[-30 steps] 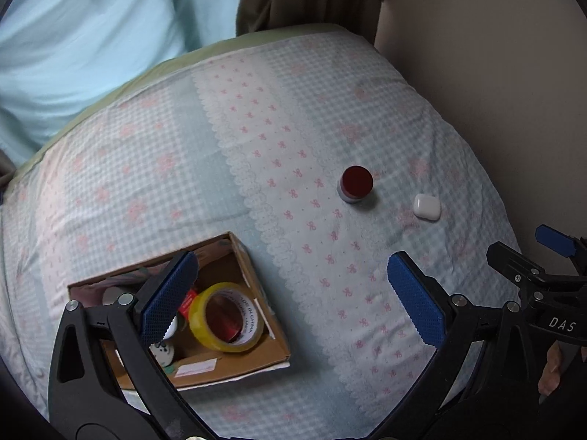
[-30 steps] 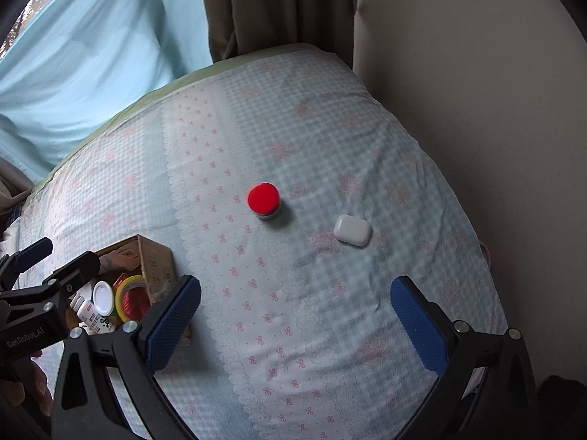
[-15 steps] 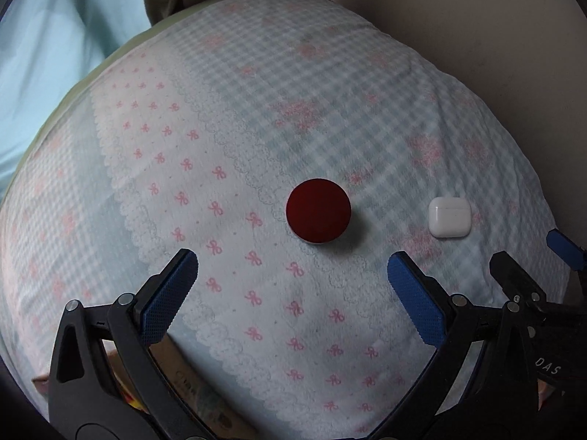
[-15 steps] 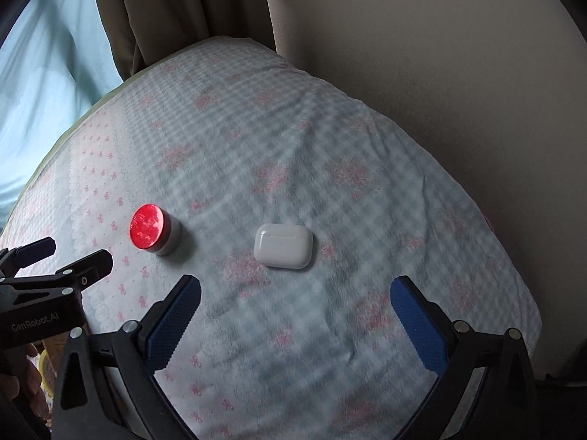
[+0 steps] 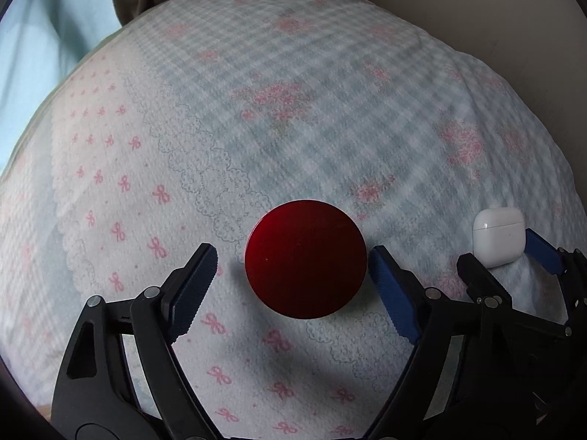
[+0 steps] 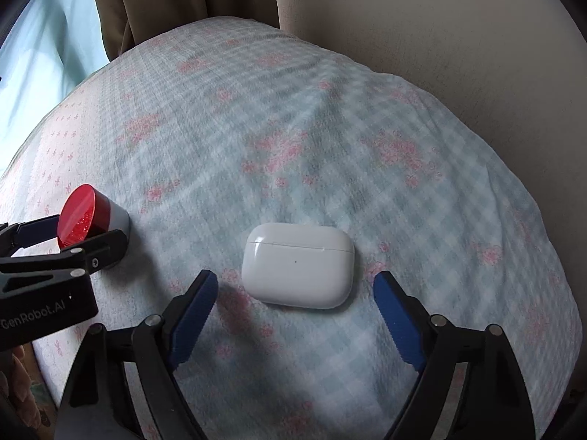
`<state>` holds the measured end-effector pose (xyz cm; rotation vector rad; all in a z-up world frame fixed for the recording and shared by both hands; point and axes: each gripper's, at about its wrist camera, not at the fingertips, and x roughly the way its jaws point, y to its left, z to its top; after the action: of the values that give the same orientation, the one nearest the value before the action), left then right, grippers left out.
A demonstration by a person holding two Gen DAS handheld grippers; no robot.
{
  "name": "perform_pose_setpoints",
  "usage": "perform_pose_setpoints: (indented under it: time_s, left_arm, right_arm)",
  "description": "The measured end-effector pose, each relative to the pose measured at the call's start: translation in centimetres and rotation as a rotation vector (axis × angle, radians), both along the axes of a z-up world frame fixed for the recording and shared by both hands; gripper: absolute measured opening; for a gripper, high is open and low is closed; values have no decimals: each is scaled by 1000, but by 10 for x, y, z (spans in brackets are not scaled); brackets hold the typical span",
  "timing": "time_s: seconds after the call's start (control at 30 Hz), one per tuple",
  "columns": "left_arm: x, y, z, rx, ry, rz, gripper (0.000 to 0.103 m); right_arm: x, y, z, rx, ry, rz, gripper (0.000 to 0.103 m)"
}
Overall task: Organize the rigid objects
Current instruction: 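Grasp the red-capped jar with the left tool while the right tool grasps the white earbud case, then carry the red jar with the left tool while the right tool carries the earbud case over the box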
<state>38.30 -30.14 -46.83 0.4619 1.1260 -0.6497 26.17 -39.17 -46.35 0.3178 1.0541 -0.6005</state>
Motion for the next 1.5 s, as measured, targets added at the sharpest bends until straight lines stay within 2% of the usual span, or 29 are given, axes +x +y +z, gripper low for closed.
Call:
perform_pose_setpoints:
  time_s: [0.03,0.1,0.17,0.2,0.23,0.27,0.6,0.77,0.93,1.13,1.33,1.5]
  left_arm:
    - [1,-2,-1,-4,-2,0,72]
    - [2,-5,-4,-4,2,1,71]
    - [2,-8,-8,-2,7,-2,58]
    - [2,-9,-10,-7,12,-5,56]
    - [2,-11,-10,-7,1,-4,53]
    - [1,-11,-9,-7,-9,-7,51]
    - [-2,-11,-4,-4,-8,3,50]
    - [-8,-5,12,-17,-9,25,50]
    - [-16,3,47,-53,-32,43,50]
    - [-26,34,108,-119,-52,95,50]
    - [-45,85,184,-179,-72,156,50]
    - [-66,147,234,-204,-91,242,50]
  right_arm:
    - [1,-1,-1,0,-2,-4,76]
    - [3,-1,-3,-12,-4,-9,75]
    - [6,-3,-2,-19,-9,-15,67]
    - [8,-5,-2,-19,-8,-19,65]
    - [11,-6,-3,-21,-6,-24,58]
    - [13,-8,-3,-23,-1,-29,57]
    - [16,-11,-2,-13,-13,-31,56]
    - [7,-10,9,-5,-32,-40,56]
    - [1,-8,37,-10,-66,-31,56]
    - [-13,6,88,-50,-121,10,56]
    - [-24,39,152,-68,-146,110,56]
    - [-34,88,210,-120,-177,251,56]
